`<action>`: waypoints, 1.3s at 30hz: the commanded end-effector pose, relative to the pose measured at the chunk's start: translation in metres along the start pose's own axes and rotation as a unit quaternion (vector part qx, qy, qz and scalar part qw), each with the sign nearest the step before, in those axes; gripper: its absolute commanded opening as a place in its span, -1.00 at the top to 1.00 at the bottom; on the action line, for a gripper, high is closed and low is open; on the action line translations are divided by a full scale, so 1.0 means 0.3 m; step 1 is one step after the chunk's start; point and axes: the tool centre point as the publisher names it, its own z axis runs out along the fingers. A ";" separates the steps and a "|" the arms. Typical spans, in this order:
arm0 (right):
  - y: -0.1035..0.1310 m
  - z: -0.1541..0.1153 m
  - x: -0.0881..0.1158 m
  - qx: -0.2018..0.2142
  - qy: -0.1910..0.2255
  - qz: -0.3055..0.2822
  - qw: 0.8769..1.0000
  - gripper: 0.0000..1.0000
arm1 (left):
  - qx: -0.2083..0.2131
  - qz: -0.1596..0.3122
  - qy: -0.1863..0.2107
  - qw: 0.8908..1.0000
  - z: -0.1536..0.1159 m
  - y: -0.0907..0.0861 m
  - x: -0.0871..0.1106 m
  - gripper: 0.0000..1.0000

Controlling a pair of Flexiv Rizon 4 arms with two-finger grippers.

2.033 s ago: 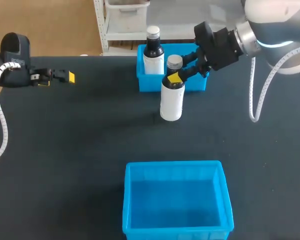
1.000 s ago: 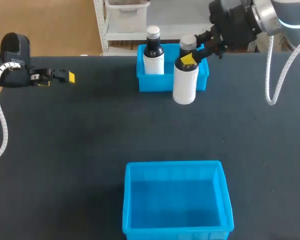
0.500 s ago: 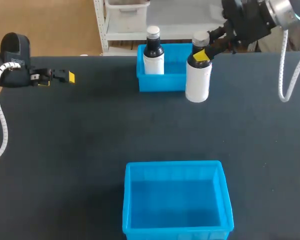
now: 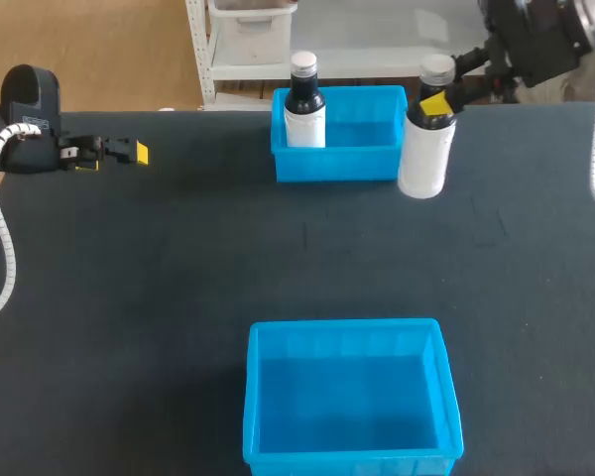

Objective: Pick up the bottle, and place it in the far bin if it is heavy, or in the near bin if it is light.

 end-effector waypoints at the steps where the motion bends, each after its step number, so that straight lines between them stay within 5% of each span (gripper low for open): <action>1: 0.024 -0.041 0.007 0.008 -0.005 -0.001 1.000 1.00 | 0.000 0.000 0.000 1.000 0.000 0.000 0.000 -1.00; 39: 0.083 -0.122 0.074 0.001 -0.006 0.005 1.000 1.00 | 0.000 0.000 0.000 1.000 0.000 0.000 0.000 -1.00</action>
